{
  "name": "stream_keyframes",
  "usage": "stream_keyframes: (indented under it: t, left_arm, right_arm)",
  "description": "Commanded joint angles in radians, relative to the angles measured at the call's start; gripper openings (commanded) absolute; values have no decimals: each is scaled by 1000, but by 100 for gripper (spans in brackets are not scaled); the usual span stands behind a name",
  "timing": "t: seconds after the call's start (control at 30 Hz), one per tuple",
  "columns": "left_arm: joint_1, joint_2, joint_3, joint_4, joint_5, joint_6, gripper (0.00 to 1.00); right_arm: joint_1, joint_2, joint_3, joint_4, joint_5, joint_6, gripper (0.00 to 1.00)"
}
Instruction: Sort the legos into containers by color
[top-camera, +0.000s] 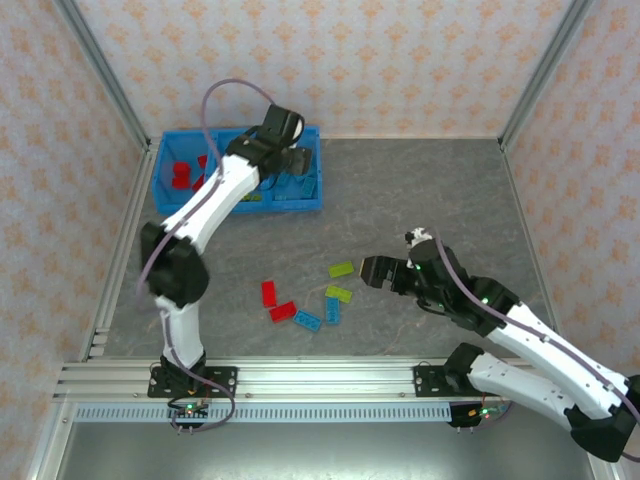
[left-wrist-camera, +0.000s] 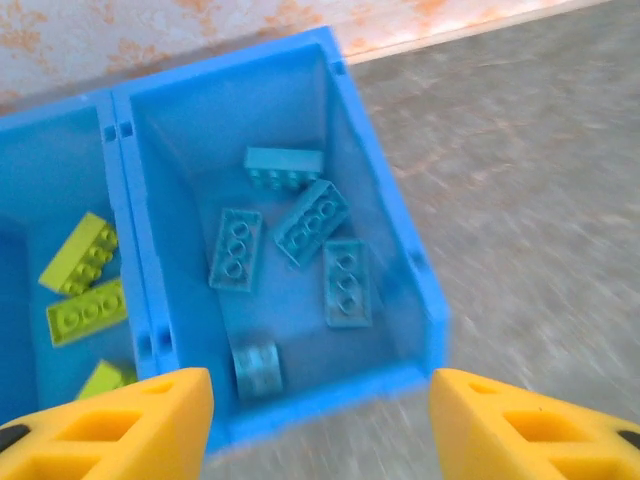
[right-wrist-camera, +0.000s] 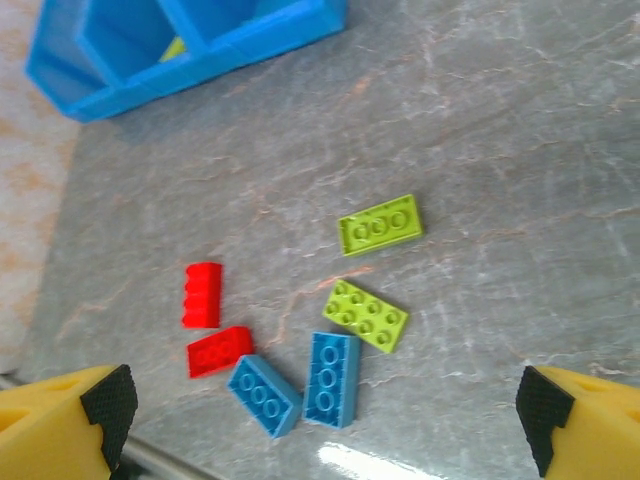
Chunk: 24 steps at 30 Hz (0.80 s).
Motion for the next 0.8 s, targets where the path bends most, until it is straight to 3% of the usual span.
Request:
stream_keyframes:
  t: [0.0,0.13,0.23,0.3,0.43,0.77]
  left_arm:
    - [-96,-278,-192,50,57,-13,63]
    - [-198,-548,-426,23,106,10,83]
    - [-244,-679,-498,-92,152,64,96]
    - [-266,-742,-520,-179,201,119,98]
    - [-269,-824,-553,-314,405,242,100]
    - [-225,-828,-685,-224,429,321,100]
  right_arm:
    - [15,89,5,9,75,-45,99]
    - [32,250,37,71,69,-93,99]
    - [46,402,91,90,69,-145,99]
    - [50,498,127,97,55,-203,99]
    - [50,677,220,73,79,-293,99]
    - [45,958,346,81,93,-326,99]
